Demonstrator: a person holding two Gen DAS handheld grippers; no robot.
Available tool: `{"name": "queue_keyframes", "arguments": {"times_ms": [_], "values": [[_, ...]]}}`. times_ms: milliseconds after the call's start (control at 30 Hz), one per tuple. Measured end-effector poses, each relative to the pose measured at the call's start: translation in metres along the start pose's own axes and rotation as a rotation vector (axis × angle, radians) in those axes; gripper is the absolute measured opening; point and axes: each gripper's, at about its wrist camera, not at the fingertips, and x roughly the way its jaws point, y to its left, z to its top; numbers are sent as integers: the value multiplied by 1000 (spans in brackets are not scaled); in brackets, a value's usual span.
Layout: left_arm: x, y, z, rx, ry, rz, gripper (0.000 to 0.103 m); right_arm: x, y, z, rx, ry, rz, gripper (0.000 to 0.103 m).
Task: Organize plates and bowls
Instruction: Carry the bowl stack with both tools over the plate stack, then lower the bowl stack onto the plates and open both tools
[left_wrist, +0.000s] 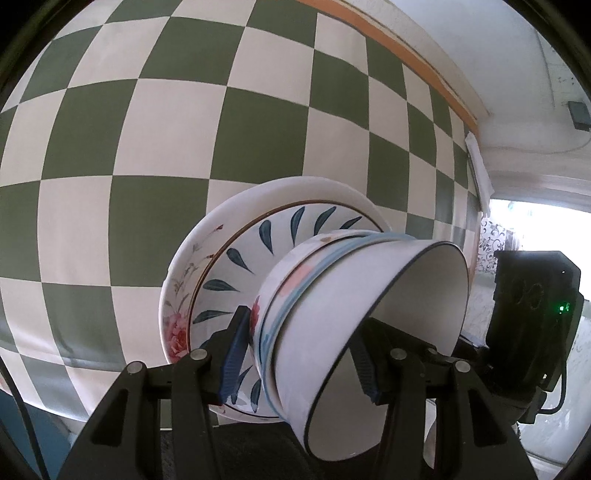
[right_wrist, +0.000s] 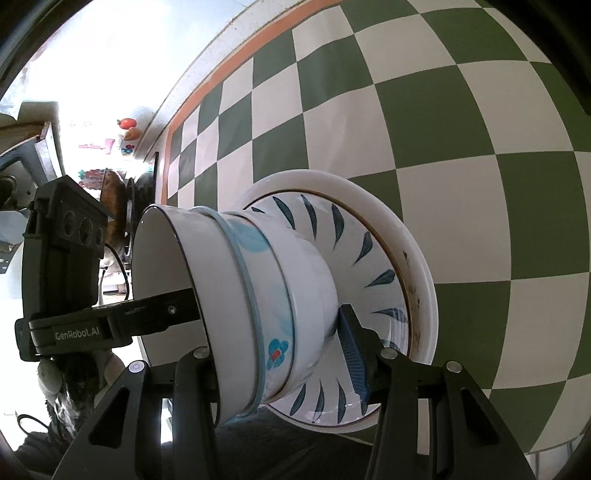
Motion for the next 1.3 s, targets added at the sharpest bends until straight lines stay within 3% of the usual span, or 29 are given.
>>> {"name": "queue_keyframes", "arguments": {"times_ms": [533,900,1067,1300], "values": [[-4,-1,-3,0,-20,10,48,-2,-14,-4,41,-10,56,49],[-5,-3,-5,9,-22,24,48,-4,-6,-2,37,-8,10,49],[-13,-6,-12,27,-78,105,48,-16,4,-2,9,-48,-38,49],[-44,-12,-38,58,-179,237,49,-45,29,-15,-65,-110,-179,49]]}}
